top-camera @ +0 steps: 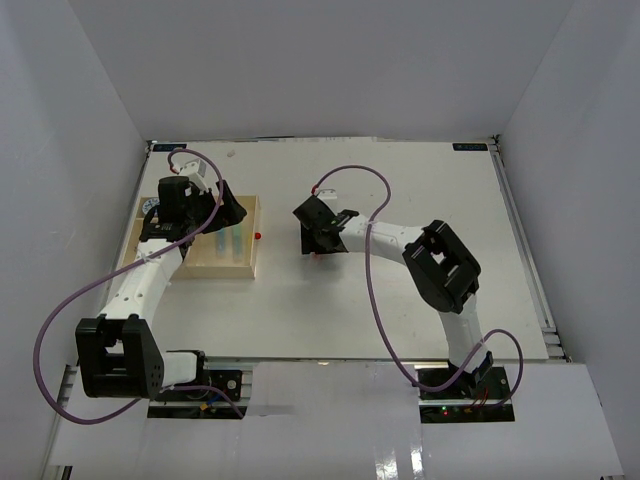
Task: Sort the stationery into containers
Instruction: Move the pen to the center of the board, then pick up the pen from the center of the board.
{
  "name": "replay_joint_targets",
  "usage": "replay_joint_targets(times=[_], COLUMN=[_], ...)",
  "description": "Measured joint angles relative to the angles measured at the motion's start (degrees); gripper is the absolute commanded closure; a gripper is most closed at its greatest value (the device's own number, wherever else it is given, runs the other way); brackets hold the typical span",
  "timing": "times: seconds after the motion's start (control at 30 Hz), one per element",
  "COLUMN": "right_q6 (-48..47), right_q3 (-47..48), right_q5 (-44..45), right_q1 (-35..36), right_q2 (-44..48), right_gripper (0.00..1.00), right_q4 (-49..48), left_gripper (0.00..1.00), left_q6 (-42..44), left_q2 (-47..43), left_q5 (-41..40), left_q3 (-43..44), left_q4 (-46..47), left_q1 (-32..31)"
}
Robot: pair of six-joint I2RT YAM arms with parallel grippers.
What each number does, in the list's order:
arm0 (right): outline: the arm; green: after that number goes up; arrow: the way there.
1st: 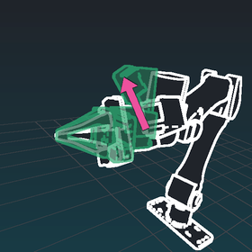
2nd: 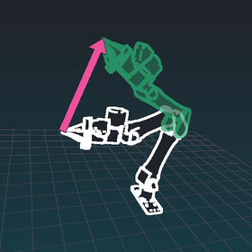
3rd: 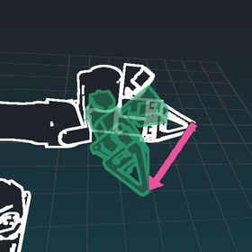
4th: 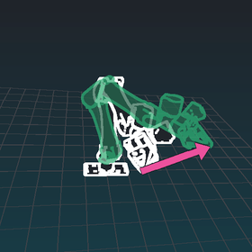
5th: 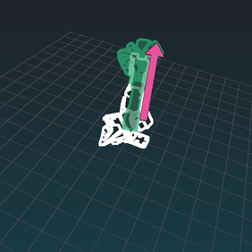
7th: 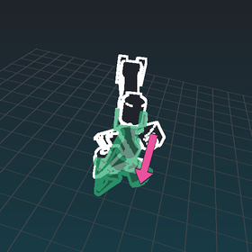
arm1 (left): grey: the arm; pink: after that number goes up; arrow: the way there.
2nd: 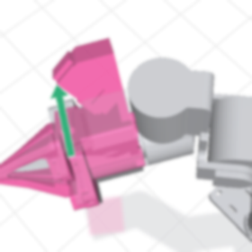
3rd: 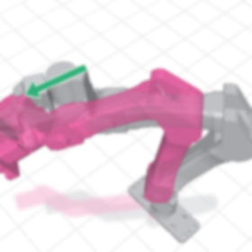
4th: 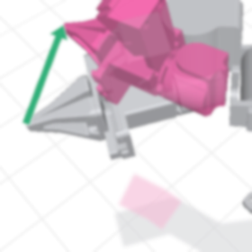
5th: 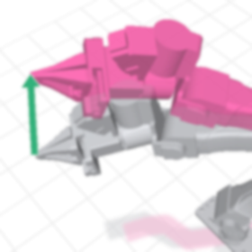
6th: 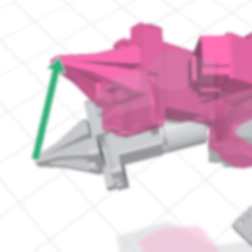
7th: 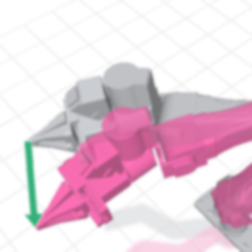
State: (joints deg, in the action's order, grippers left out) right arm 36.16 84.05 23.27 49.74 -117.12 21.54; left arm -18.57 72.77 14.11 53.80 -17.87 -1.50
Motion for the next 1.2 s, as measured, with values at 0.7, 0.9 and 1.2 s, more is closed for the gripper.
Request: replay_joint_targets(times=[0.7,0.9,1.2], right_q6=[1.4,1.1,-3.5], right_q3=[-1.4,-9.0,-15.0], right_q5=[1.4,1.5,0.4], right_q1=[-0.2,-0.2,-0.2], right_q2=[-0.8,4.2,8.1], right_gripper=[0.39,0.39,0.43], right_q4=[-1.2,-3.5,-6.0], left_gripper=[0.02,0.02,0.02], left_q6=[-0.6,-0.7,-1.0], left_q2=[0.1,0.2,0.7], left_q5=[4.3,4.7,5.4], left_q3=[-0.7,-0.7,-0.7], left_q4=[0.7,1.0,1.2], left_q1=[0.0,0.0,0.0])
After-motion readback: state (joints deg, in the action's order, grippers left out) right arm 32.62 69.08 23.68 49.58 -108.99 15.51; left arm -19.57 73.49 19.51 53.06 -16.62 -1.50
